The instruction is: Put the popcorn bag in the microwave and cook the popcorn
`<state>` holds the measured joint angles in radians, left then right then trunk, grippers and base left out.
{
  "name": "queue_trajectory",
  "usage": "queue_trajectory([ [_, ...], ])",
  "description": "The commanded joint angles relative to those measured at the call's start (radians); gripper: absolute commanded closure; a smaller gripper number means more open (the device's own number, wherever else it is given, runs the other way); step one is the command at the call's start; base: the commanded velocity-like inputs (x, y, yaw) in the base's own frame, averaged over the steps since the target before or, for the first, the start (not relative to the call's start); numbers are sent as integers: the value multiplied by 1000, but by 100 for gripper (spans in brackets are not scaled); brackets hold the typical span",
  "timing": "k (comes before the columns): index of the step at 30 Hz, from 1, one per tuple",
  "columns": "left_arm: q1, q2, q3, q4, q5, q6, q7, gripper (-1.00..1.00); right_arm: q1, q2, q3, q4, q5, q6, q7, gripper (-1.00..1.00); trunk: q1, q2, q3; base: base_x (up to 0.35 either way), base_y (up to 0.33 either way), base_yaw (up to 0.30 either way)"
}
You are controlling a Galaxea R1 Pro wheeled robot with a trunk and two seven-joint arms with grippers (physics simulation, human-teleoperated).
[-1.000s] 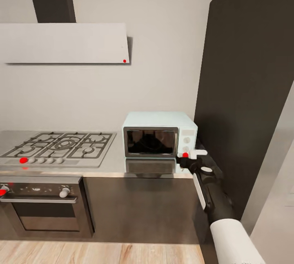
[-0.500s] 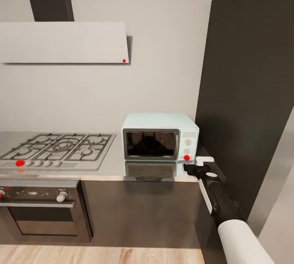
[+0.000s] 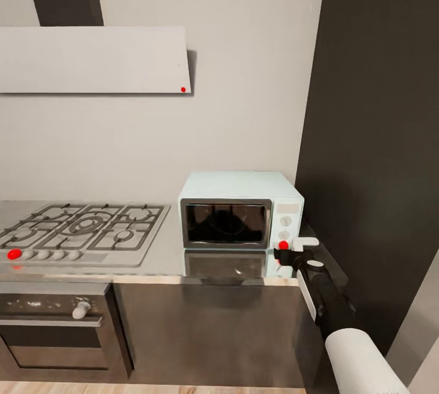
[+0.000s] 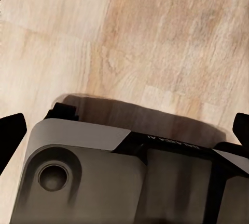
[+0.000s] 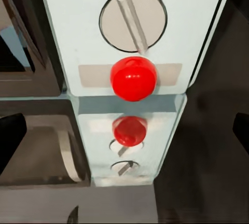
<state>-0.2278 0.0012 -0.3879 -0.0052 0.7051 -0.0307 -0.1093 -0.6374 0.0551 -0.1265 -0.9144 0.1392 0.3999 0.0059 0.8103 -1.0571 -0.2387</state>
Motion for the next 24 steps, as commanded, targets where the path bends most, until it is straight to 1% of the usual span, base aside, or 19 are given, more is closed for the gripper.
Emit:
queue_trajectory([
  [1, -1, 0, -8, 1, 9, -3, -4, -100, -1, 1, -2, 0, 9, 6, 2, -100, 0, -1, -1, 1, 0, 0],
  [5, -1, 0, -8, 2, 10, -3, -4, -100, -1, -1, -5, 2, 9, 7, 0, -100, 0, -1, -1, 0, 0, 0],
  [6, -1, 0, -8, 2, 10, -3, -4, -100, -1, -2, -21, 2, 10, 8, 1, 100, 0, -1, -1, 0, 0, 0],
  [9, -1, 0, -8, 2, 10, -3, -4, -100, -1, -3, -56, 0, 11, 7, 3, 100, 0, -1, -1, 0, 0, 0],
  [12, -1, 0, -8, 2, 10, -3, -4, -100, -1, -2, -75, -2, 16, 7, 4, 100, 0, -1, -1, 0, 0, 0],
  [24, -1, -3, -9, 2, 11, -4, -4, -100, -1, 9, -71, -7, 21, 7, 8, 100, 0, -1, -1, 0, 0, 0],
])
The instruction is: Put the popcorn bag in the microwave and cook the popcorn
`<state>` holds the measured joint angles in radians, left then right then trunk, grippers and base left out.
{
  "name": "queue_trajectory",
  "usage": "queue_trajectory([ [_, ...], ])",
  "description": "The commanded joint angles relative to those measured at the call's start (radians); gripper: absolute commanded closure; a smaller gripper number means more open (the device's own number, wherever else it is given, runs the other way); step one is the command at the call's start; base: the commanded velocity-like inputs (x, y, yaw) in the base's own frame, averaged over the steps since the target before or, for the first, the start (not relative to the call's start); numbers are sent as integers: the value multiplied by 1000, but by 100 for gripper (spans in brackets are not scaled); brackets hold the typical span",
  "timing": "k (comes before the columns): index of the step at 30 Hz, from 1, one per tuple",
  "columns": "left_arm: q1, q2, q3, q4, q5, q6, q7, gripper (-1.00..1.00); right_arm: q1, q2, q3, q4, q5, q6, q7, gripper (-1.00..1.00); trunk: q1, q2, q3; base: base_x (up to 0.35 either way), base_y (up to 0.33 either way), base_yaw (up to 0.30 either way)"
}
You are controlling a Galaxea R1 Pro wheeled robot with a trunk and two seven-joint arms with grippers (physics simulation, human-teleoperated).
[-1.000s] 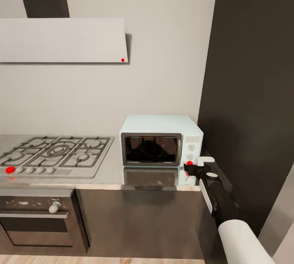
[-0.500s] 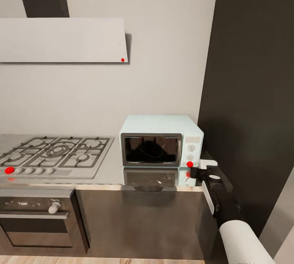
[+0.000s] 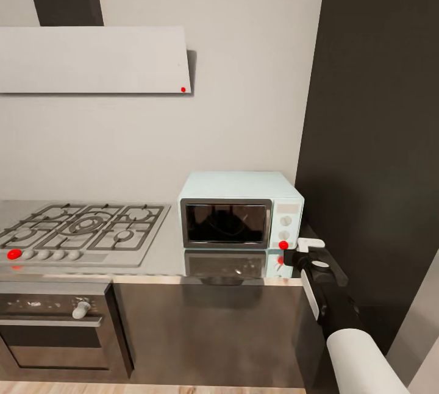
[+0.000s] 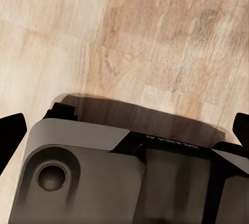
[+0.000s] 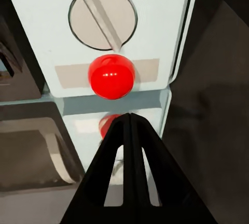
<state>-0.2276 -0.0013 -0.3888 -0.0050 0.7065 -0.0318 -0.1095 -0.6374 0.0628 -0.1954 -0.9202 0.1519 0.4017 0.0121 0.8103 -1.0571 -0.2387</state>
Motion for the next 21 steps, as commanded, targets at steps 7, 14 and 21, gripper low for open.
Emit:
queue_trajectory([
  [7, -1, 2, -8, 2, 10, -2, -4, -100, -1, 0, -2, 1, 8, 3, -1, 100, 0, -1, -1, 47, 0, 0],
  [14, -1, 3, -8, 2, 8, -2, -4, -100, -1, 4, -2, 10, 5, -4, -3, 100, 0, -1, -1, 186, 0, 0],
  [21, -1, 3, -7, 2, 10, -2, -4, -100, -1, 0, -2, 62, 5, -23, -4, 100, 0, -1, -1, 189, 0, 0],
])
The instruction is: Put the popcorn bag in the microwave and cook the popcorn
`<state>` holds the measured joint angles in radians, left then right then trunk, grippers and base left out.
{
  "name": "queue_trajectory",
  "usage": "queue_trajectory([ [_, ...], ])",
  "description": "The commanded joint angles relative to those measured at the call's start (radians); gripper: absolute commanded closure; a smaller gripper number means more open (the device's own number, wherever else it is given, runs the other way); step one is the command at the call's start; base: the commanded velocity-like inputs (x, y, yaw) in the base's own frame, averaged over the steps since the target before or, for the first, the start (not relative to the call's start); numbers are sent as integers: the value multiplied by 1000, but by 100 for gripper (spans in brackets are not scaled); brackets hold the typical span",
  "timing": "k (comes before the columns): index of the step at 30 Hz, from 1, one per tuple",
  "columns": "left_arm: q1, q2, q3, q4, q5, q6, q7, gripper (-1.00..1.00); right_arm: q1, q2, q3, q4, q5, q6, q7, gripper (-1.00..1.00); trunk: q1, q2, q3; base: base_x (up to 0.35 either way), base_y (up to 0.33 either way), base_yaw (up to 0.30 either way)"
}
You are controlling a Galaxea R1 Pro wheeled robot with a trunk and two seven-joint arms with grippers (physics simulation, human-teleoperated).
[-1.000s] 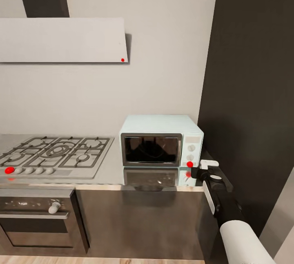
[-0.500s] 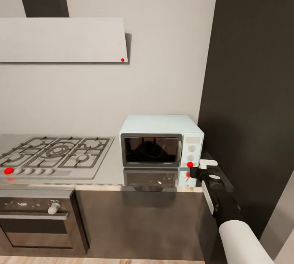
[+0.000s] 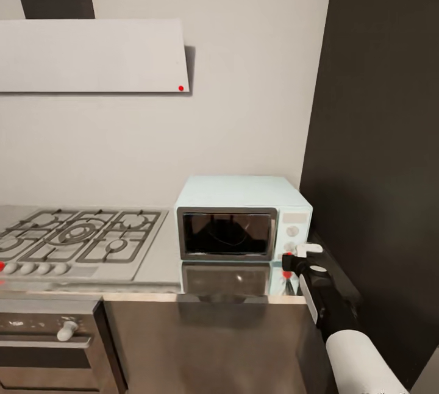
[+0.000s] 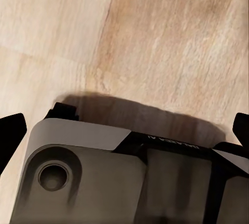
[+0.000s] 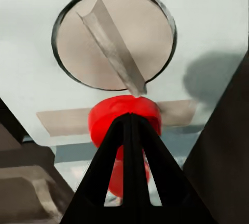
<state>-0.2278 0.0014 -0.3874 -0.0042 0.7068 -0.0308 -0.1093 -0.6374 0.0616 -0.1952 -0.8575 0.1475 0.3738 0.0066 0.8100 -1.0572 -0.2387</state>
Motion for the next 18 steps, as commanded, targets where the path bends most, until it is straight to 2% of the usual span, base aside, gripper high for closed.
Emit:
queue_trajectory([
  [1, -1, 0, -8, 1, 9, -3, -4, -100, -1, 0, -3, 10, 10, -5, 2, 100, 0, -1, -1, 174, 0, 0],
  [6, -1, 0, -8, 1, 9, -3, -4, -100, -1, -6, -6, 58, 5, -29, 1, 100, 0, -1, -1, 159, 0, 0],
  [9, 0, 0, -8, 1, 10, -4, -4, -100, -1, -7, -7, 70, 10, -30, 3, 100, 0, -1, -1, 18, 0, 0],
  [18, -1, -4, -10, 1, 18, -4, -4, -100, -1, -5, -1, 41, 15, -8, 9, 100, 0, -1, -1, -320, 0, 0],
])
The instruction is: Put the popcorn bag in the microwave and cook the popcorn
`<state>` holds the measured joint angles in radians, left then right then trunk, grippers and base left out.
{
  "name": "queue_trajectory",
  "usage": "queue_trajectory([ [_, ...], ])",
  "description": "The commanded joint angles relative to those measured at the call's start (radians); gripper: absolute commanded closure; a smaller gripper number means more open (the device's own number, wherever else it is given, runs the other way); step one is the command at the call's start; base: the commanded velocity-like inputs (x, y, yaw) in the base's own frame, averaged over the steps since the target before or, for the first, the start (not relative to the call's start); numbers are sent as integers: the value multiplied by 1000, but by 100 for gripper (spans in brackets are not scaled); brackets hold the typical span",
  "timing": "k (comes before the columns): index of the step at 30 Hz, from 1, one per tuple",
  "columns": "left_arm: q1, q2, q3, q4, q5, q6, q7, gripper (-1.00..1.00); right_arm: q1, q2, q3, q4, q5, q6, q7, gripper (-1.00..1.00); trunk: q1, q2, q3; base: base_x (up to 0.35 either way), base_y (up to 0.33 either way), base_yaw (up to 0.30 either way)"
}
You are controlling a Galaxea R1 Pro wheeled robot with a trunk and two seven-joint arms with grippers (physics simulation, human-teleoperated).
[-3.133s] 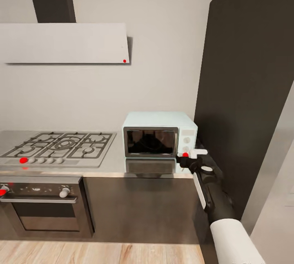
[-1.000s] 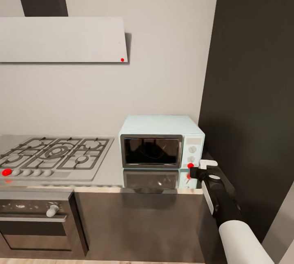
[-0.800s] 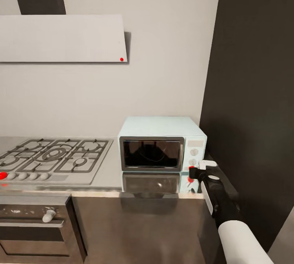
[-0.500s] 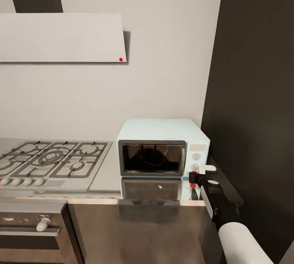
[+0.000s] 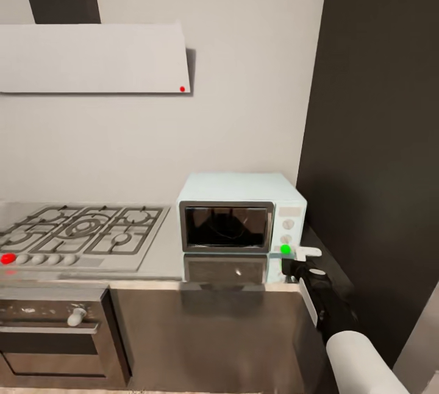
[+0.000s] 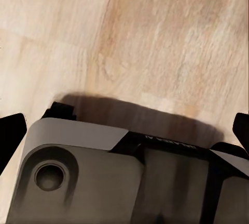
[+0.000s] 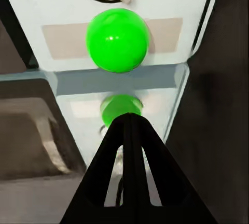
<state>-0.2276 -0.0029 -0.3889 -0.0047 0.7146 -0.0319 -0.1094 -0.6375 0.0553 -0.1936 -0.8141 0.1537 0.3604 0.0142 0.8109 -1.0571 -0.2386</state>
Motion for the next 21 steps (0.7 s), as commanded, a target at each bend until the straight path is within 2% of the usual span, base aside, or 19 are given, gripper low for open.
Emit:
queue_trajectory([
  [1, -1, 0, -8, 2, 9, -3, -4, -100, -1, 1, -3, -21, 9, 24, 2, 100, -1, -1, -1, -345, 0, 0],
  [5, -1, -2, -8, 2, 3, -3, -4, -100, -1, 7, -3, -114, 9, 115, 4, 100, -1, -1, -1, -345, 0, 0],
  [8, -1, -2, -8, 2, 2, -3, -4, -100, -1, 14, -3, -237, 0, 201, 5, 100, -1, -1, -1, -345, 0, 0],
  [11, -1, -1, -8, 2, 2, -3, -4, -100, 30, 18, -2, -385, -1, 355, 9, 100, -1, -1, -1, -345, 0, 0],
  [12, -1, -1, -8, 2, 2, -3, -4, -100, 68, 18, -1, -474, 2, 435, 9, 100, -1, -1, -1, -345, 0, 0],
  [13, -1, 0, -8, 2, 3, -3, -4, -100, 93, 18, -2, -518, 4, 482, 9, 100, -1, -1, -1, -345, 0, 0],
  [16, -1, 1, -7, 2, 7, -3, -4, -100, 154, 13, -4, -547, 2, 565, 7, 100, -1, -1, -1, -345, 0, 0],
  [19, -1, 1, -7, 2, 11, -3, -4, -100, 187, 7, -4, -538, 10, 570, 4, 100, -1, -1, -1, -345, 0, 0],
  [21, -1, 1, -7, 2, 12, -3, -4, -100, 249, 6, -4, -501, 7, 569, 6, 100, -1, -1, -1, -345, 0, 0],
])
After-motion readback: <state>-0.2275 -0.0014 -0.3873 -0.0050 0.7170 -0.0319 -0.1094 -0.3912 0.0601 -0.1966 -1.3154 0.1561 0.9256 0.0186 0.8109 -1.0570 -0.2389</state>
